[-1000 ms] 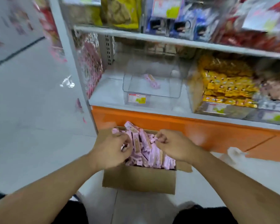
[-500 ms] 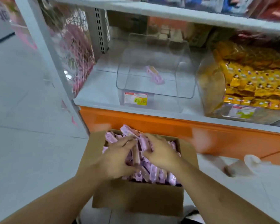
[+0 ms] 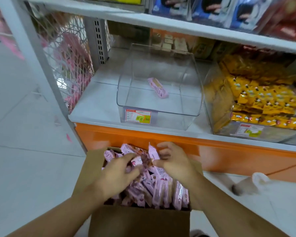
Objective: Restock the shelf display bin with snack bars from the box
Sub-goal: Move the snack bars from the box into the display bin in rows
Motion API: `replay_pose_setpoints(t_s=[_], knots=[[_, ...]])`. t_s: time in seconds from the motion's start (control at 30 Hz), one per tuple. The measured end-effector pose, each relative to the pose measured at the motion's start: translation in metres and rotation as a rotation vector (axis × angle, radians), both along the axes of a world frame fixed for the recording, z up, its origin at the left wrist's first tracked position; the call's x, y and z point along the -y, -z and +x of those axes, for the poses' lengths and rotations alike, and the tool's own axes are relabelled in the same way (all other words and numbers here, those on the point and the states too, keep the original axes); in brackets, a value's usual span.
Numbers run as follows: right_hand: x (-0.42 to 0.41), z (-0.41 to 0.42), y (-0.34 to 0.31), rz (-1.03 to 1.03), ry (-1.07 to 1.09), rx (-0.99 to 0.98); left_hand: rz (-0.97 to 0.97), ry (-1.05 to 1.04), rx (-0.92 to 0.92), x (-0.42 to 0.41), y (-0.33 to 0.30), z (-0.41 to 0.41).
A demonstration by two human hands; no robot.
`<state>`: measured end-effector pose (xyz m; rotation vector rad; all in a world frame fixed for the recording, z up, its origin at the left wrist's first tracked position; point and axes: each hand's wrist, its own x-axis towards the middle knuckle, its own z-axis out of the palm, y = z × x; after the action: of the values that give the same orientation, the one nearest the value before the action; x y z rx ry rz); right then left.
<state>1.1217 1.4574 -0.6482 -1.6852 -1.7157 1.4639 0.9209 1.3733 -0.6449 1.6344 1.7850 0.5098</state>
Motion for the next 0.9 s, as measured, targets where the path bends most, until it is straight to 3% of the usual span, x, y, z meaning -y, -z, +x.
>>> replay_pose_setpoints(t_s=[0.13,0.3,0.47,0.67,0.9], knots=[[0.008,0.019,-0.063,-0.062,0.011,-0.209,-0.039,-0.064,0.045,0.006,-0.053,-0.009],[0.033,0.030,-0.145,-0.093,0.036,-0.491,-0.027,-0.083,0.464,0.022,-0.137,-0.008],[0.063,0.027,-0.193,-0.128,-0.033,-0.754,-0.049,-0.089,0.732,0.035,-0.186,-0.011],[0.074,0.010,-0.196,0.026,-0.033,-0.651,-0.090,-0.203,0.955,0.034,-0.193,-0.012],[0.071,-0.006,-0.191,0.191,0.008,-0.485,-0.077,-0.182,0.908,0.028,-0.194,-0.008]])
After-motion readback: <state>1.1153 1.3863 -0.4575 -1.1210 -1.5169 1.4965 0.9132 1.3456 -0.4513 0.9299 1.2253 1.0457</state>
